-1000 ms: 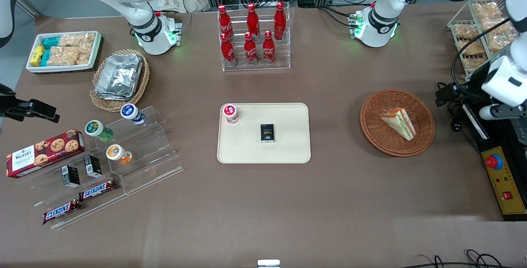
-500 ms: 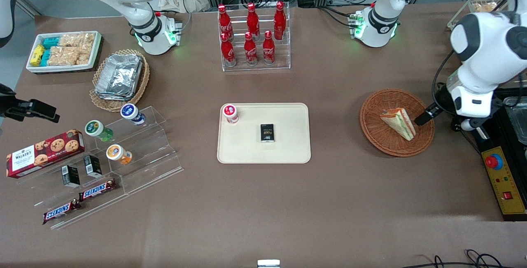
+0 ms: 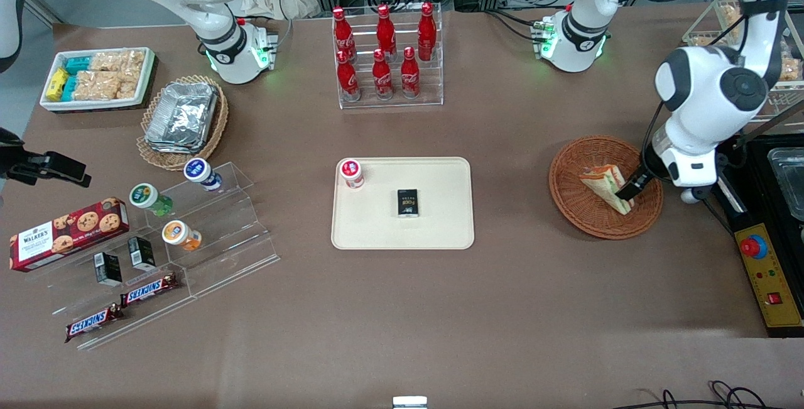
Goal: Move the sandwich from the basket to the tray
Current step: 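Lower the left gripper and close it on the wrapped sandwich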
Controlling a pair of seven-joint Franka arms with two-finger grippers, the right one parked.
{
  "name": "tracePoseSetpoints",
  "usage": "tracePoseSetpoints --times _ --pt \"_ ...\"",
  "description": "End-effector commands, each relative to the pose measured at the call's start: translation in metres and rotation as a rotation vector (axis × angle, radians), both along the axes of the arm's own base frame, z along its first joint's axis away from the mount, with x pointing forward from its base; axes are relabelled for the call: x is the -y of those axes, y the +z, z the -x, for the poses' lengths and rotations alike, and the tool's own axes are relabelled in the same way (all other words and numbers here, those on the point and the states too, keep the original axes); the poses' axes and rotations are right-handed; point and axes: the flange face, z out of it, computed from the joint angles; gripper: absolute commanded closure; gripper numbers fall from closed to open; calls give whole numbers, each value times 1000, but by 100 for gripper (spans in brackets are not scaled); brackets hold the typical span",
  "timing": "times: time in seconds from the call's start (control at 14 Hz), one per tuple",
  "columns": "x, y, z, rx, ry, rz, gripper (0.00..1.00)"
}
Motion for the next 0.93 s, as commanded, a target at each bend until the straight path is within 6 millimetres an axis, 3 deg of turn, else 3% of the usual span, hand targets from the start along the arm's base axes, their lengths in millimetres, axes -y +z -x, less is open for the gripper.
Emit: tracePoseSetpoints --times 0.0,0.21,0.5,0.57,0.64,0.71,0.86 --pt "3 -37 16 25 35 -3 0" --pt "2 -70 25 5 39 -7 0" --pt "-3 -91 44 -24 41 -11 0" --pt "-3 -92 43 -22 40 -11 4" --pt "-3 -93 43 -25 41 -12 47" --pt "-3 -93 43 -25 33 -12 99" --pt "-3 -93 42 -24 30 -12 100"
